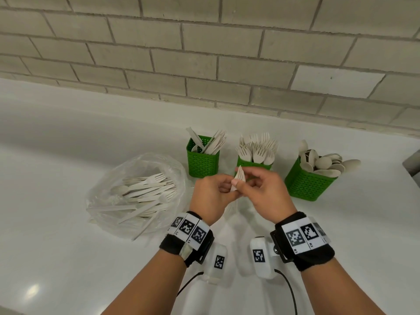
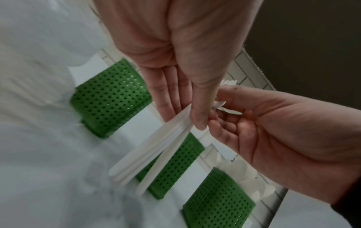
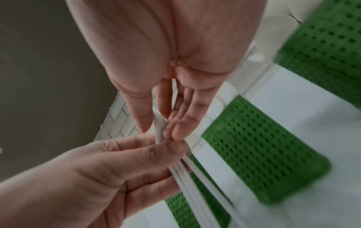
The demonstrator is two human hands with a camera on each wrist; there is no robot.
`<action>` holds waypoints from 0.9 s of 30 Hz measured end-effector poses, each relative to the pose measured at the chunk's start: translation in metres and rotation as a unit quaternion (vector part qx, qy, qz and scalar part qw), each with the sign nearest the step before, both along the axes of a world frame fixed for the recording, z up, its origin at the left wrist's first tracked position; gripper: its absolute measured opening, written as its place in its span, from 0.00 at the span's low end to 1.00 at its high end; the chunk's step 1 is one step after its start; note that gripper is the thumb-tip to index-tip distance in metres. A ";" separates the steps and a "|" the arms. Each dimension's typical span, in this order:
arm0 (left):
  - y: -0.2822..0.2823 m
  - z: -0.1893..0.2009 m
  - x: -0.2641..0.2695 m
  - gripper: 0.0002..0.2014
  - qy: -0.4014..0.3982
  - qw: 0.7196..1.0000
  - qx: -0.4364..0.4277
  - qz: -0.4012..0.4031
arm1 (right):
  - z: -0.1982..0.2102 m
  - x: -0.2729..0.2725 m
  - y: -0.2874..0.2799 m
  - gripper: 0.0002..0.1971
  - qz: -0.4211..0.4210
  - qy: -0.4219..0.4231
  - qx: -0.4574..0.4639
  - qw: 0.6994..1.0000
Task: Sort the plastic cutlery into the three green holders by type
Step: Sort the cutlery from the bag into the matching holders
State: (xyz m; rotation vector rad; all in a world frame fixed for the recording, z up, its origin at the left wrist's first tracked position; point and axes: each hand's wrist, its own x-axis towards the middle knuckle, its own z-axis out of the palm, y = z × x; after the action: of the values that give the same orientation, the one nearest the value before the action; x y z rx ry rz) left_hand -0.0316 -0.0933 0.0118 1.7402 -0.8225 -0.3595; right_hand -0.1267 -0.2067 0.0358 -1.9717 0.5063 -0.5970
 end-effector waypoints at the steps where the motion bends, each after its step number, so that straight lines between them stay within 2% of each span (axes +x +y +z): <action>1: -0.004 0.008 0.000 0.11 -0.018 1.000 -0.005 0.005 | 0.008 -0.001 -0.001 0.18 -0.006 -0.016 -0.039 0.999; 3: -0.016 0.028 0.002 0.11 -0.076 0.997 -0.019 0.016 | 0.030 -0.001 -0.004 0.17 -0.030 -0.063 -0.128 0.989; 6: -0.038 0.067 0.007 0.07 -0.153 0.987 -0.055 0.020 | 0.062 0.001 -0.011 0.18 -0.072 -0.136 -0.246 0.957; 9: -0.061 0.089 0.011 0.07 -0.136 0.987 -0.089 -0.004 | 0.078 0.006 -0.021 0.18 -0.098 -0.181 -0.335 0.920; 11: -0.072 0.091 0.016 0.08 -0.142 0.987 -0.076 -0.011 | 0.077 0.008 -0.030 0.18 -0.102 -0.182 -0.353 0.912; 14: -0.082 0.075 0.020 0.05 -0.144 0.989 -0.034 -0.003 | 0.062 0.009 -0.039 0.19 -0.096 -0.125 -0.350 0.924; 17: -0.084 0.055 0.015 0.05 -0.104 0.994 -0.005 -0.012 | 0.042 0.008 -0.046 0.21 -0.094 -0.057 -0.345 0.932; 19: -0.078 0.053 0.012 0.12 -0.076 0.997 -0.006 -0.012 | 0.029 0.009 -0.051 0.20 -0.096 -0.008 -0.353 0.931; 22: -0.060 0.061 0.007 0.25 -0.049 0.998 -0.044 0.008 | 0.016 0.012 -0.055 0.22 -0.127 0.092 -0.431 0.889; 25: -0.022 0.071 0.020 0.19 -0.013 0.998 -0.061 0.031 | 0.014 0.017 -0.044 0.21 -0.172 0.119 -0.432 0.877; 27: 0.017 0.073 0.040 0.13 -0.013 0.998 -0.038 0.056 | 0.023 0.022 -0.029 0.20 -0.164 0.073 -0.413 0.893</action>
State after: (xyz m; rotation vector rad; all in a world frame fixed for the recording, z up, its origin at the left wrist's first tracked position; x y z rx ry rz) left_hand 0.0087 -0.0767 0.0852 1.7157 -0.7439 -0.2277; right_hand -0.1042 -0.2355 0.0588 -2.7772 0.7744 -0.9960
